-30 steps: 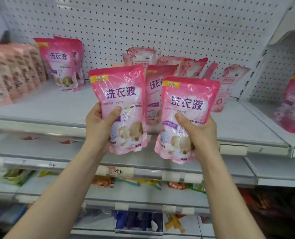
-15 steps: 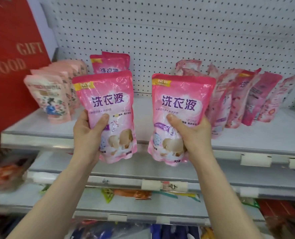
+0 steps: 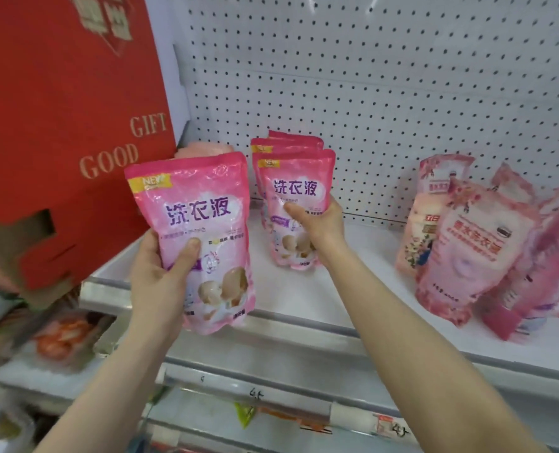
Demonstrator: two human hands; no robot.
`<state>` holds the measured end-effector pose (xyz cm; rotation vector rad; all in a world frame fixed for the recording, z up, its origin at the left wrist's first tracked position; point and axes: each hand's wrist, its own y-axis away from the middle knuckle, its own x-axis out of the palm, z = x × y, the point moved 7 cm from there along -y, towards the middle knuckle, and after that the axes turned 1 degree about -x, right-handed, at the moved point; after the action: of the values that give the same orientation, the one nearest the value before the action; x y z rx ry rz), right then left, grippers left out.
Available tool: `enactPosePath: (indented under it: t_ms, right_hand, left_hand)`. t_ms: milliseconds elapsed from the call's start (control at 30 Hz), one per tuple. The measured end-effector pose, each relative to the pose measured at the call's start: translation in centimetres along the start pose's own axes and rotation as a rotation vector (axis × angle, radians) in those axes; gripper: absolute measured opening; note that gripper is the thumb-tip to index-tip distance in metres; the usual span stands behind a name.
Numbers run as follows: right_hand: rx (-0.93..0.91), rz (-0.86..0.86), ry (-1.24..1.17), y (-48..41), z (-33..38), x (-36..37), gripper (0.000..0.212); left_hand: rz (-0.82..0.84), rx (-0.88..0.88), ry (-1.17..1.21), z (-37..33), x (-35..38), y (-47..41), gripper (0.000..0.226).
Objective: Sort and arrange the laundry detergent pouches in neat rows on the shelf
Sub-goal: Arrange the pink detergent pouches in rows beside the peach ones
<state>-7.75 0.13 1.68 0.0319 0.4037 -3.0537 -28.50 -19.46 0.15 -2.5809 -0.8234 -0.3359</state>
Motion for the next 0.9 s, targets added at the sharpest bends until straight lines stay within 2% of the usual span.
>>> enactPosePath:
  t_ms: [200,333,500,600,700,800,833,900]
  right_hand:
    - [0.043,0.048,-0.136,-3.5,-1.5,2.5,0.031]
    - [0.096,0.083,-0.272,-4.0,-1.5,2.5,0.016]
    - [0.137,-0.003,-0.355,-4.5,-2.0,3.7,0.012]
    - [0.128,0.015,-0.37,-4.6,-1.9,4.1,0.015]
    - [-0.006,0.007,-0.254,-4.3,0.2,2.7,0.025]
    - [-0.317,-0.114,-0.084,-2.8,6.3,-0.6,0.025]
    - [-0.433,-0.096,-0.024,-1.8,8.8,-1.1,0.021]
    - [-0.58,0.102,0.145,0.3,12.8,-0.2,0.016]
  left_hand:
    - [0.014,0.013,-0.03,0.5,0.7,-1.8,0.041]
    - [0.027,0.006,-0.022,1.1,1.4,-2.4,0.038]
    - [0.043,-0.002,-0.006,1.3,2.2,-2.6,0.032]
    - [0.029,-0.005,-0.017,1.5,2.3,-2.8,0.032]
    - [0.033,-0.002,-0.025,1.7,2.7,-3.0,0.031]
    - [0.07,-0.023,-0.034,2.2,3.6,-3.3,0.034]
    - [0.089,-0.023,-0.044,2.4,4.1,-3.5,0.035]
    - [0.135,-0.002,-0.058,2.4,5.5,-3.7,0.04]
